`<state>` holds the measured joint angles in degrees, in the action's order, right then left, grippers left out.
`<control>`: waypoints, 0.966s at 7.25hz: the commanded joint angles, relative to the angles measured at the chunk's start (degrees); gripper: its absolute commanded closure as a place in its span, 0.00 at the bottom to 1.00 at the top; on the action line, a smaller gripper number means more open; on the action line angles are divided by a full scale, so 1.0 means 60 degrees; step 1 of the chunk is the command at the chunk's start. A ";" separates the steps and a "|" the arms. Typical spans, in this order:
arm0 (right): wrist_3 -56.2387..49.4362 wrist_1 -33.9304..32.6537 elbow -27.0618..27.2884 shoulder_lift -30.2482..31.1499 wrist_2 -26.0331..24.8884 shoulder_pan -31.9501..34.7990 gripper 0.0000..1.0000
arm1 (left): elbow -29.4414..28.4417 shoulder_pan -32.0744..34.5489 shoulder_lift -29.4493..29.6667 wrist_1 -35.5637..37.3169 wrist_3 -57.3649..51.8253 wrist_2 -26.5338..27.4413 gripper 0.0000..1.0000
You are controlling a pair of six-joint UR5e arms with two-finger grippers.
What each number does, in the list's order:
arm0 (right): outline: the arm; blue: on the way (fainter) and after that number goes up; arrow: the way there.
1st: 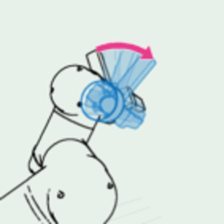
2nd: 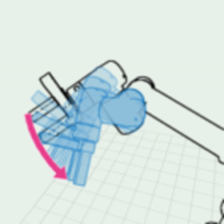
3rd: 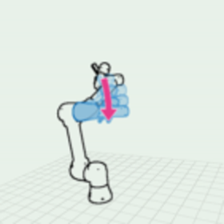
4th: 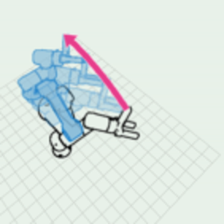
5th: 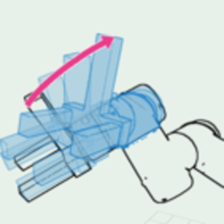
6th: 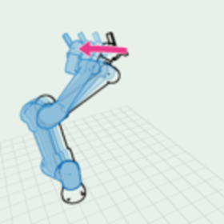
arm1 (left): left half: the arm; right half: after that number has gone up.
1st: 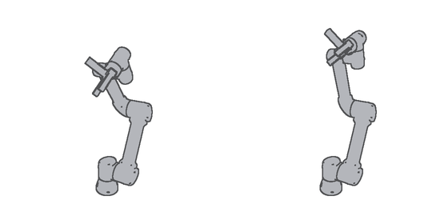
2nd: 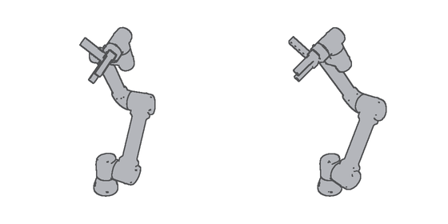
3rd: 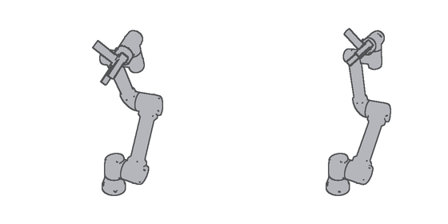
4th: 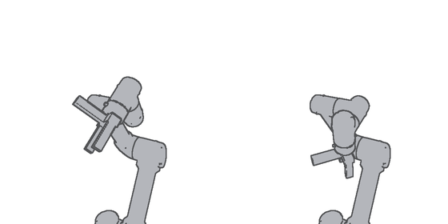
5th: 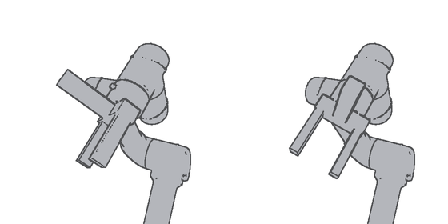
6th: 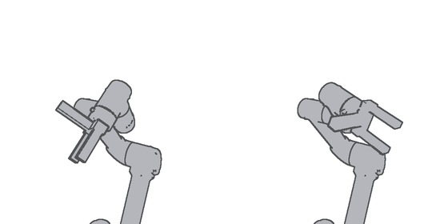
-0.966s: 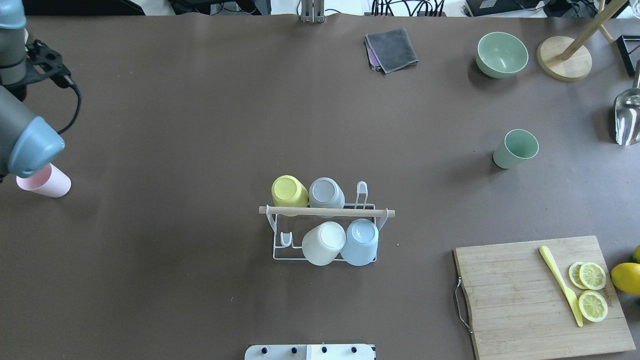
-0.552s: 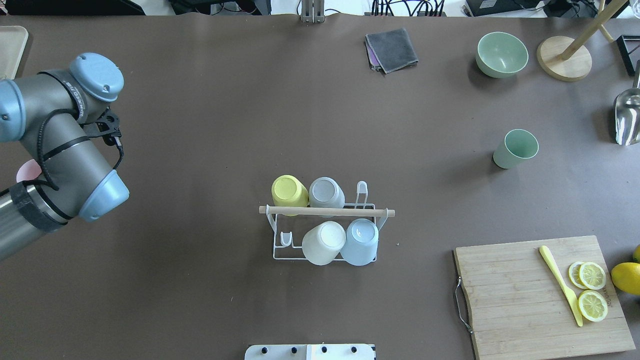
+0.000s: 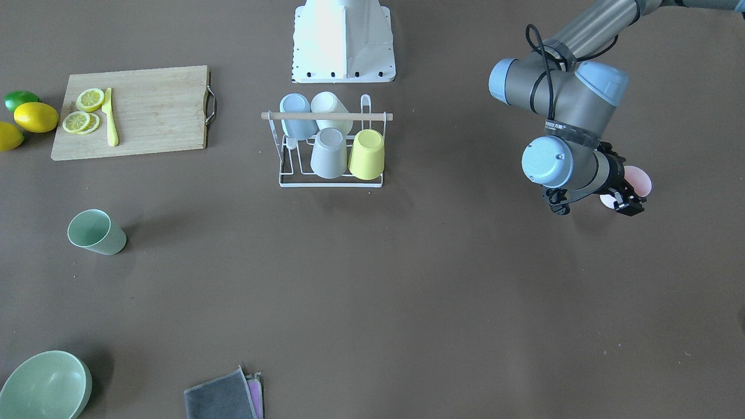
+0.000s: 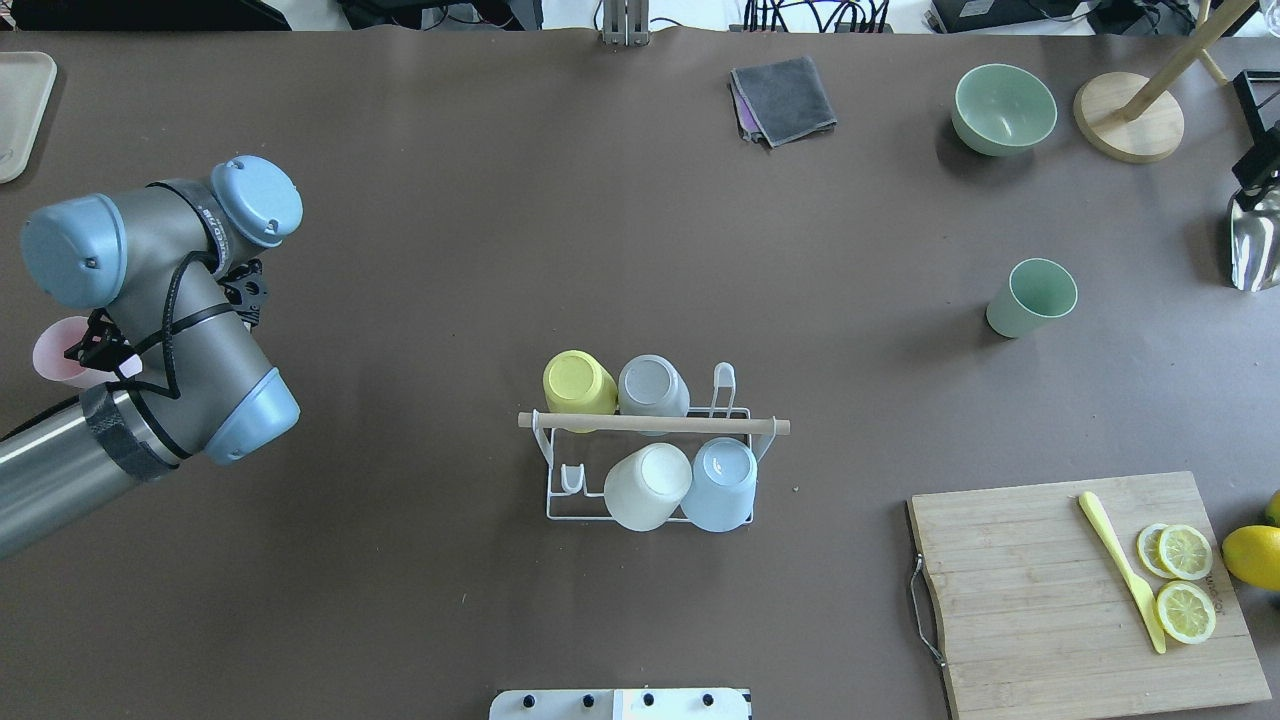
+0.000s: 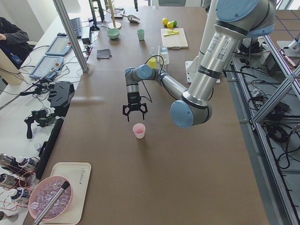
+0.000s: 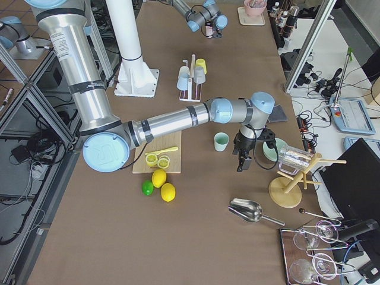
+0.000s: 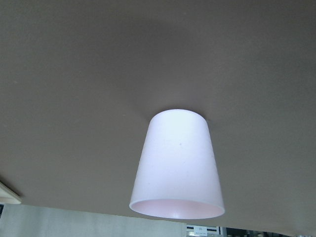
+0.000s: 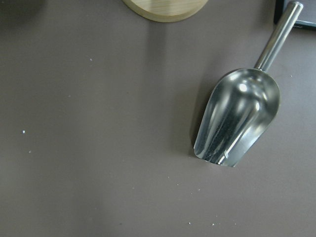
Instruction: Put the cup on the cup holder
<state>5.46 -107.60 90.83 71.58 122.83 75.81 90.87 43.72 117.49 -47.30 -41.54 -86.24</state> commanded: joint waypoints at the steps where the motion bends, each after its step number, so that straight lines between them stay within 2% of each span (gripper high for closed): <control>1: 0.0013 -0.0245 0.0009 -0.0531 -0.0139 -0.0868 0.00 | -0.0377 -0.0341 0.0165 -0.0027 -0.0665 0.0310 0.02; 4: 0.0027 -0.0492 -0.0078 -0.1233 -0.0444 -0.1998 0.00 | -0.0862 -0.0987 0.0078 0.0017 -0.0011 0.0325 0.02; 5: 0.0027 -0.0552 -0.0268 -0.1468 -0.0592 -0.2146 0.00 | -0.0892 -0.1017 0.0048 0.0017 0.0110 0.0325 0.02; 7: -0.0074 -0.0843 -0.0066 -0.1777 -0.0593 -0.2249 0.00 | -0.0936 -0.0945 0.0004 -0.0027 0.0112 0.0470 0.02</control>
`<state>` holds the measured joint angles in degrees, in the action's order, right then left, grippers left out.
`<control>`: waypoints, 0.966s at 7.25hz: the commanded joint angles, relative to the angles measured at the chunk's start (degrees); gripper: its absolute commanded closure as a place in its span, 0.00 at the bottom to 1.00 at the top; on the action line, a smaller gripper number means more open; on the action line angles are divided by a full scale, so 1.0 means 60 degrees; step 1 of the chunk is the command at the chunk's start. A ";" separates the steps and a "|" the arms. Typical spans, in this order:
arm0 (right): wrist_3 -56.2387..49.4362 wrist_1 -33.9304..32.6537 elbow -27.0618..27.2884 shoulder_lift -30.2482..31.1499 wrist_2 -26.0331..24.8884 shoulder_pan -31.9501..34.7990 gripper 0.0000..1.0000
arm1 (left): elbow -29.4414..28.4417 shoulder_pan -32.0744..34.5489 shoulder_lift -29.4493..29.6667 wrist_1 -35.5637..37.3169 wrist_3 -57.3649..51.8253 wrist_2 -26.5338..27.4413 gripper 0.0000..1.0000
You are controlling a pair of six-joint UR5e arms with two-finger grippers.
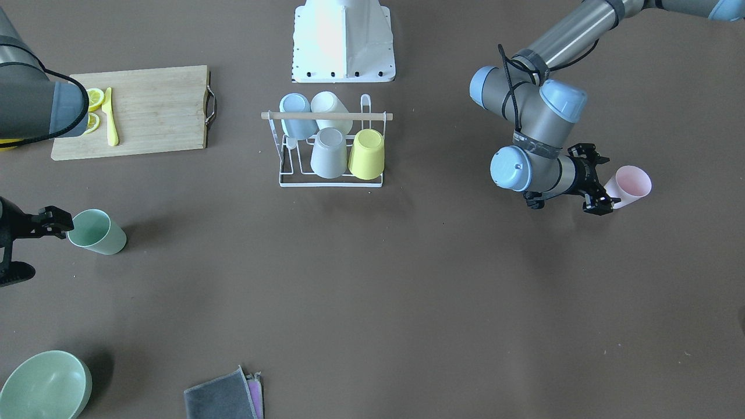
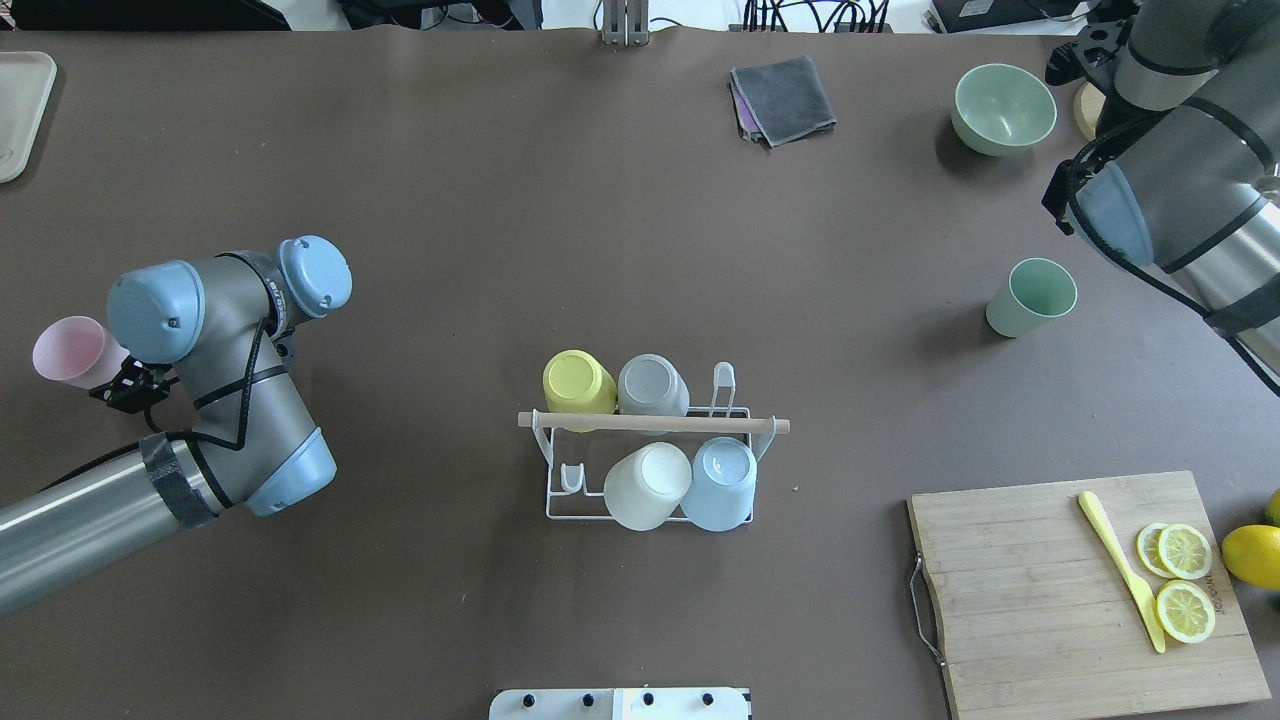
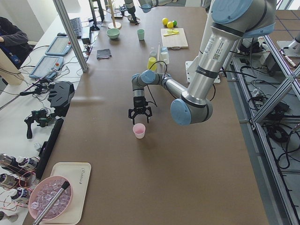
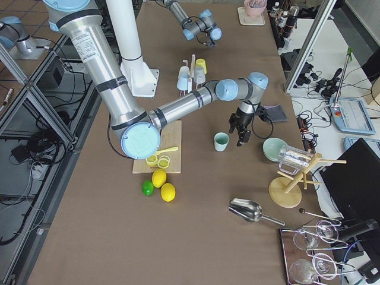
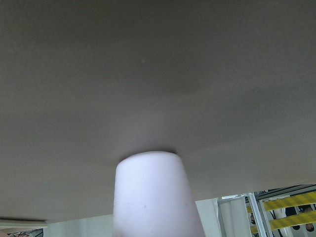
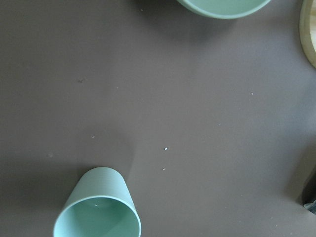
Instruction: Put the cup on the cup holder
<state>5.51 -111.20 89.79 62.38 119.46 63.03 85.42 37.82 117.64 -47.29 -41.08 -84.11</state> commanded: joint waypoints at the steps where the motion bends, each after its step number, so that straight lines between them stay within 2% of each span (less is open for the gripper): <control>1: -0.0098 -0.0319 0.0065 -0.0449 -0.0003 -0.0366 0.00 | -0.0071 0.0053 -0.0036 -0.0115 0.0036 0.0406 0.02; 2: -0.0200 -0.0334 0.0006 -0.0451 0.0084 -0.0600 0.00 | -0.0260 0.0068 -0.0050 -0.0435 0.0036 0.0438 0.02; 4: -0.2023 -0.0959 -0.0169 -0.0596 -0.0016 -0.0895 0.00 | -0.0539 0.0068 -0.0065 -0.0685 0.0094 0.0453 0.02; 5: -0.3163 -0.1646 -0.0721 -0.1177 -0.0046 -0.0968 0.00 | -0.0511 0.0025 -0.0283 -0.0731 0.0399 0.0439 0.02; 7: -0.4197 -0.2076 -0.2286 -0.2394 -0.0425 -0.1056 0.00 | -0.0496 -0.0005 -0.0561 -0.0863 0.0547 0.0438 0.02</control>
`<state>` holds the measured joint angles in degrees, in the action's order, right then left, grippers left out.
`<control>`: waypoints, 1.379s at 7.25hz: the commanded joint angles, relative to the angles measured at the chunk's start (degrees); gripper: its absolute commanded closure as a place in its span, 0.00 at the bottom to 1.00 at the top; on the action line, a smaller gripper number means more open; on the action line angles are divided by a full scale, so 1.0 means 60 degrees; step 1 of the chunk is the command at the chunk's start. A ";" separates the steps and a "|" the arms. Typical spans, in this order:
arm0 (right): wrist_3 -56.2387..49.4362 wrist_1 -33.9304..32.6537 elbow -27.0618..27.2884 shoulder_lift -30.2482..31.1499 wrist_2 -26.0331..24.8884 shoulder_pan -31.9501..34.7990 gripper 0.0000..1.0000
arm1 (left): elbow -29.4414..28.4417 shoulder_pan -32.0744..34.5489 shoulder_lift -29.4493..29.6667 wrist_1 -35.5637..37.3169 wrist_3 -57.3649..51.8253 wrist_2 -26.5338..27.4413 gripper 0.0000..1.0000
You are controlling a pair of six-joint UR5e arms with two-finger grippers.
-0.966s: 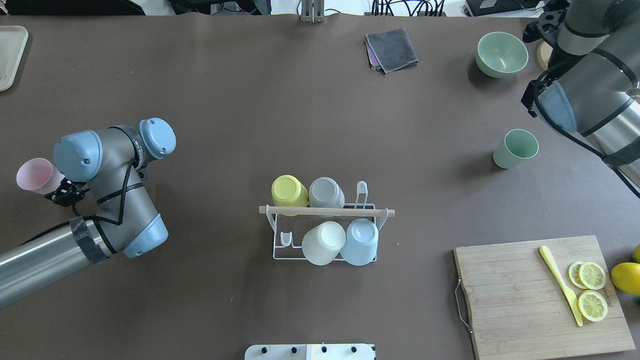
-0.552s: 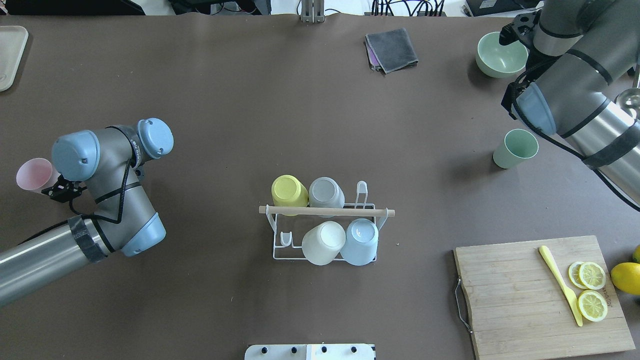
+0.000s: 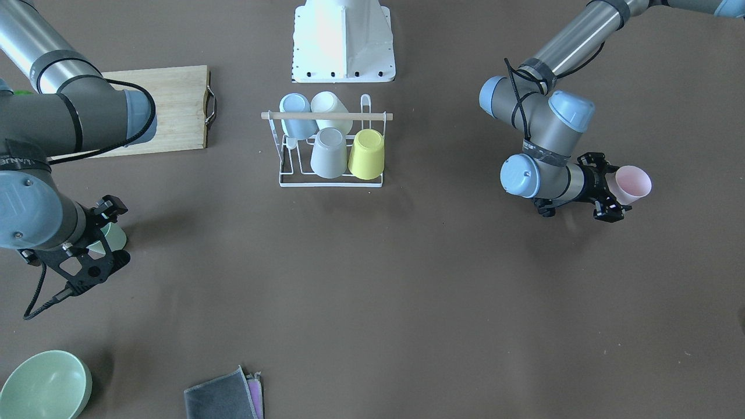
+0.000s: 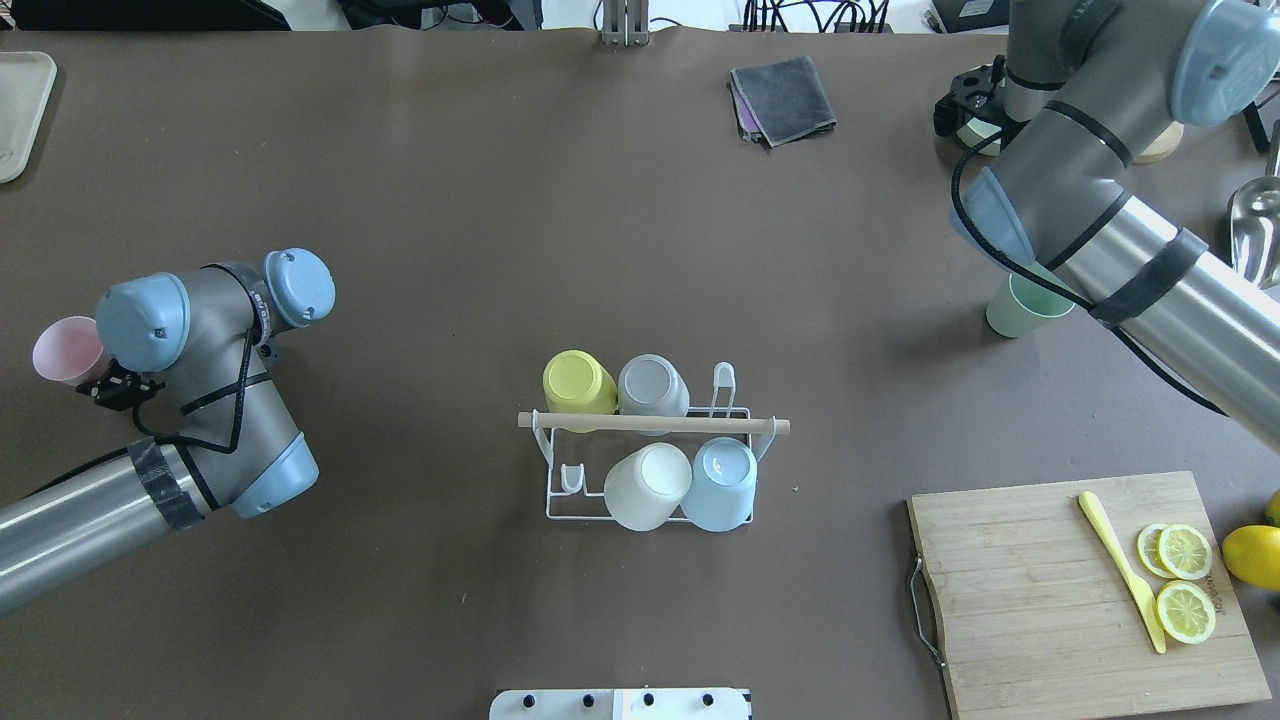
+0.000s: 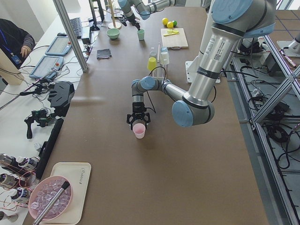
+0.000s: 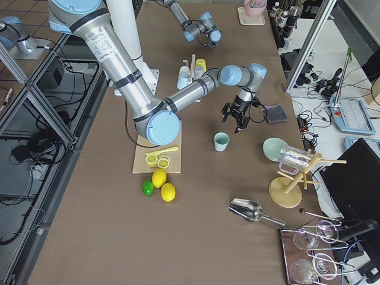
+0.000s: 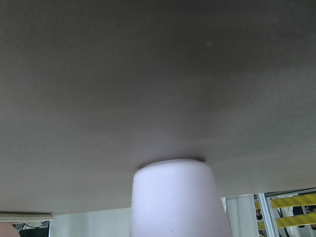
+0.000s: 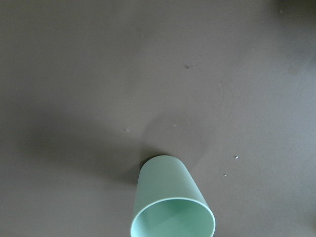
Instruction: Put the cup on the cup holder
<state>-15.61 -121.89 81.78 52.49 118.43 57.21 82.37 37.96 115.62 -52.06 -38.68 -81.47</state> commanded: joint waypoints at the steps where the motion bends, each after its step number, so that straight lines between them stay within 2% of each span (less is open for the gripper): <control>1: -0.1130 -0.0687 -0.1481 -0.1200 -0.0750 -0.0334 0.00 | 0.0012 -0.0013 -0.0286 -0.0112 0.0293 -0.0001 0.02; 2: -0.1482 -0.1344 -0.1878 -0.1741 -0.1451 -0.0626 0.00 | 0.0070 -0.0013 -0.0475 -0.0330 0.0396 -0.0001 0.03; 4: -0.2244 -0.1934 -0.1911 -0.1718 -0.1824 -0.0717 0.00 | 0.0070 0.0001 -0.0564 -0.0478 0.0500 -0.0001 0.03; 10: -0.2932 -0.1617 -0.2949 -0.1732 -0.2994 -0.1522 0.00 | 0.0392 0.0089 -0.0989 -0.1166 0.0719 -0.0016 0.07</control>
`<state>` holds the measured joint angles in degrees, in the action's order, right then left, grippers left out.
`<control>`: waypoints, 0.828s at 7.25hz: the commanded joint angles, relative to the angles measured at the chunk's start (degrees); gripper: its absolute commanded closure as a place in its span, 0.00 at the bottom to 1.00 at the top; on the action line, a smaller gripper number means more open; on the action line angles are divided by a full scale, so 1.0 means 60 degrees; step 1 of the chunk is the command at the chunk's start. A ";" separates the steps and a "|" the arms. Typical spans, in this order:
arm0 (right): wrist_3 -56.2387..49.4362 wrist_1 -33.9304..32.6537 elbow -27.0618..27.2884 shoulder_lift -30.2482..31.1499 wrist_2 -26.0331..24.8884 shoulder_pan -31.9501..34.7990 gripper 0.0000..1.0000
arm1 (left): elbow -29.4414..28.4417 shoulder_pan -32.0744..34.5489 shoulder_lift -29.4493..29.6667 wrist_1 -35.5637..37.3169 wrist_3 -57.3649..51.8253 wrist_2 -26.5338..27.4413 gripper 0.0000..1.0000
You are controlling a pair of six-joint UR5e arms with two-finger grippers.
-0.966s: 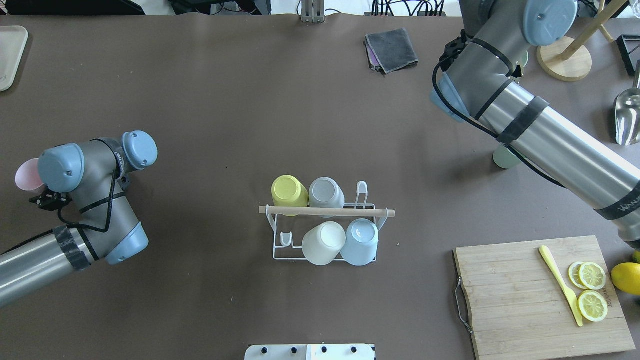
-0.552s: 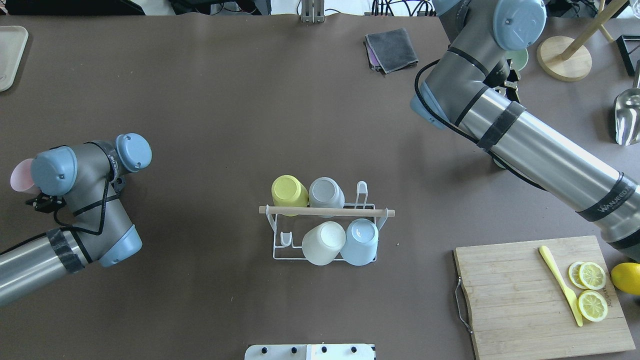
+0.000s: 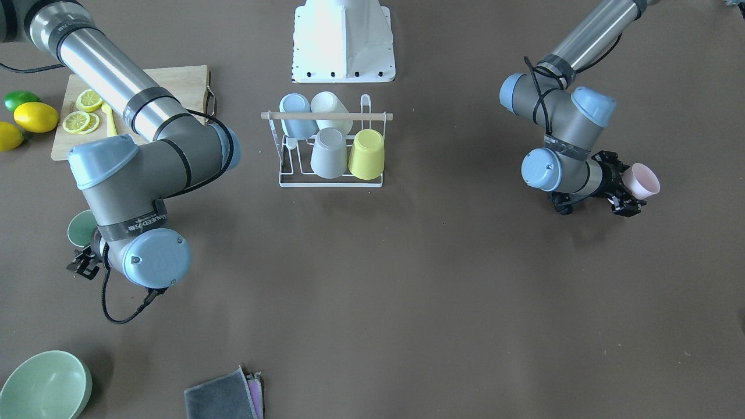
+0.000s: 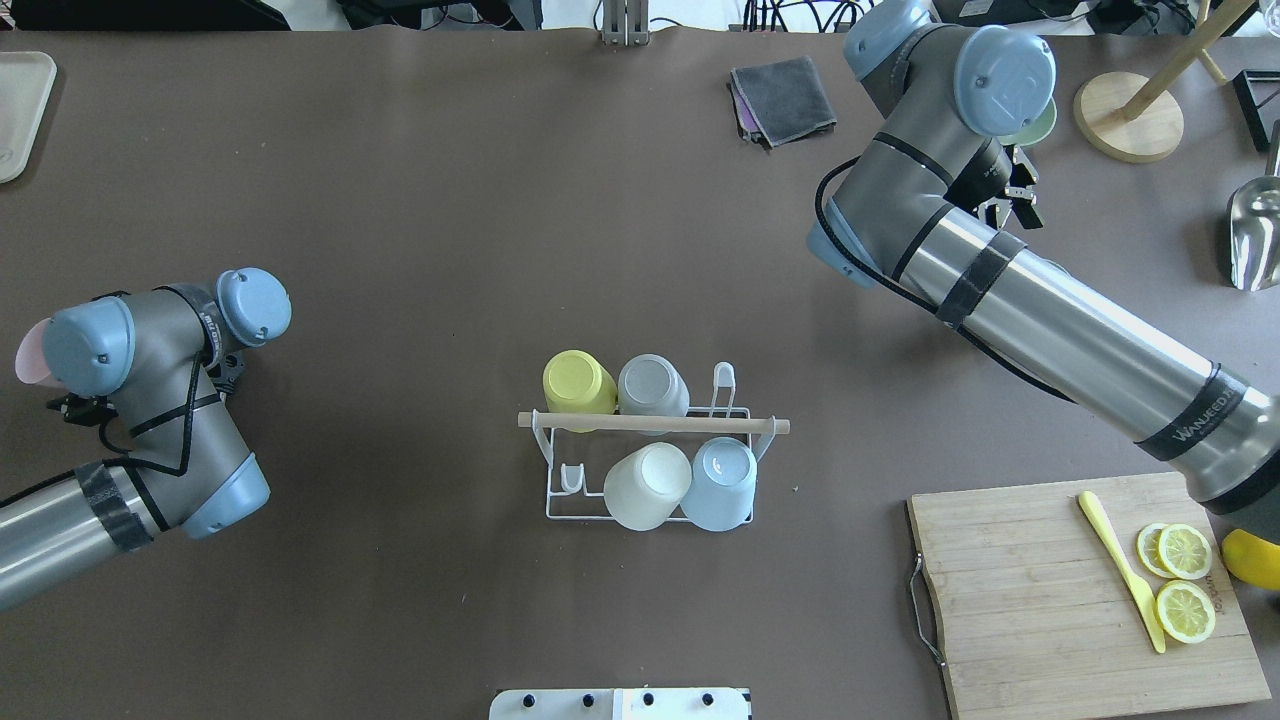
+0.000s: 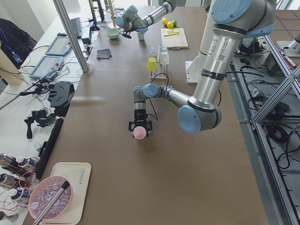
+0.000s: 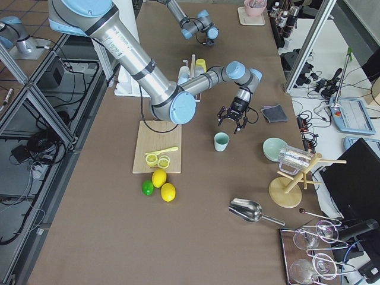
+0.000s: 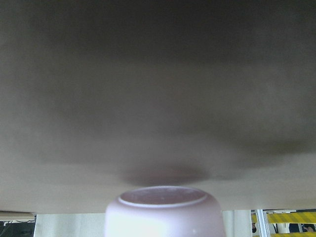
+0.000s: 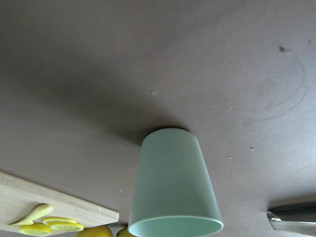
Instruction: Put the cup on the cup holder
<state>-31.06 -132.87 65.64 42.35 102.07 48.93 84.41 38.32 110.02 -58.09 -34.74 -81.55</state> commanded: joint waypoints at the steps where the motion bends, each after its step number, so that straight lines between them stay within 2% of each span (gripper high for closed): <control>1: -0.0810 0.0492 -0.0406 -0.0042 -0.0297 -0.0142 0.00 | 0.0053 0.0043 -0.0069 -0.0292 0.0077 -0.0002 0.07; 2: -0.0931 0.0567 -0.0480 -0.0028 -0.0298 -0.0142 0.00 | 0.0053 0.0087 -0.0069 -0.0439 0.0280 -0.0016 0.11; 3: -0.1382 0.0626 -0.0770 -0.0042 -0.0312 -0.0142 0.00 | 0.0125 0.0160 -0.0069 -0.0498 0.0326 -0.0031 0.19; 4: -0.1502 0.0626 -0.0846 -0.0042 -0.0312 -0.0142 0.00 | 0.0387 0.0364 -0.0142 -0.0499 0.0297 -0.0046 0.35; 5: -0.1503 0.0626 -0.1064 -0.0086 -0.0312 -0.0142 0.00 | 0.0781 0.0395 -0.0346 -0.0499 0.0297 -0.0046 0.45; 6: -0.1503 0.0626 -0.1226 -0.0144 -0.0312 -0.0142 0.00 | 0.0872 0.0526 -0.0348 -0.0499 0.0297 -0.0060 0.45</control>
<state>-39.84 -129.15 59.62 41.85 100.20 48.08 88.22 40.64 108.41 -61.05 -32.97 -81.83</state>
